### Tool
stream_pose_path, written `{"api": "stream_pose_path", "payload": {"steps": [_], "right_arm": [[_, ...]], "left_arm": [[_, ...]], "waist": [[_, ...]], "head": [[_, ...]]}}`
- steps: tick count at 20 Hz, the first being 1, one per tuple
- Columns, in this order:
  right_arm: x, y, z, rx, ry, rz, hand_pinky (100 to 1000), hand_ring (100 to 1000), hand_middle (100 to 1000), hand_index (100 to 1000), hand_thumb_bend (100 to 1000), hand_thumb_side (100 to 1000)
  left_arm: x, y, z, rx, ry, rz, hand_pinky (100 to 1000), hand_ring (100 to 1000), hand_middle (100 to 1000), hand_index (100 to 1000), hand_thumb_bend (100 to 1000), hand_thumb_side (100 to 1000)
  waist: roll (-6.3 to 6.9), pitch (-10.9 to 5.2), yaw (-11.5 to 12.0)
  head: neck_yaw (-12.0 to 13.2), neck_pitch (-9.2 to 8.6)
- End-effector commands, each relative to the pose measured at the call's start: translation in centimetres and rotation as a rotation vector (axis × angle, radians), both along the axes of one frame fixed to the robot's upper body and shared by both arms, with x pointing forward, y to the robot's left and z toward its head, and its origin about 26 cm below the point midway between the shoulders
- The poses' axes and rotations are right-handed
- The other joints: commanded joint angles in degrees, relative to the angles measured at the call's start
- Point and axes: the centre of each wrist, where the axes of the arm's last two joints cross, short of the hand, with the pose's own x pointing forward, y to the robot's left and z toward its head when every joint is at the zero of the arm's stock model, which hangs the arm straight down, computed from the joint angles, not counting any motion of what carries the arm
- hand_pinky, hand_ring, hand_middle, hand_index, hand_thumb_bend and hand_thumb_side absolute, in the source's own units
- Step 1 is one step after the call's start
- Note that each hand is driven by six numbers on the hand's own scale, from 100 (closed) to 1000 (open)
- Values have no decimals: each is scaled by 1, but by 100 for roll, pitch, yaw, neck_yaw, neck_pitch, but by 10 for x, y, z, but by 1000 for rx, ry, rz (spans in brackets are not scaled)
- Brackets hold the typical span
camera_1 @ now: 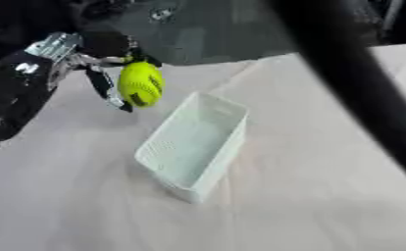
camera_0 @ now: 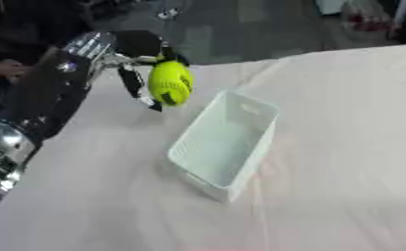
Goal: Pick up objects on the table and place them in the box.
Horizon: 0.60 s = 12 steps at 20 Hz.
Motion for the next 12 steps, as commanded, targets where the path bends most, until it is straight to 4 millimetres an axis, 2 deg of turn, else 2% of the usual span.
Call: {"api": "stream_pose_path", "payload": {"steps": [1, 5, 12], "right_arm": [[-3, -1, 7, -24, -20, -12, 220, 450, 510, 652, 100, 952], [-3, -1, 9, -25, -22, -9, 222, 451, 510, 651, 100, 951], [-2, 0, 13, -23, -28, 3, 223, 451, 509, 650, 100, 951]], "left_arm": [[-2, -10, 29, 13, -42, -48, 100, 100, 148, 432, 100, 629], [-1, -33, 32, 17, -10, -121, 100, 100, 148, 433, 100, 628], [-2, -59, 34, 29, 65, -195, 100, 100, 147, 434, 100, 625]], "waist": [[-52, -99, 7], [-22, -105, -11], [11, -98, -61]], "head": [[-2, 6], [31, 38], [24, 3]]}}
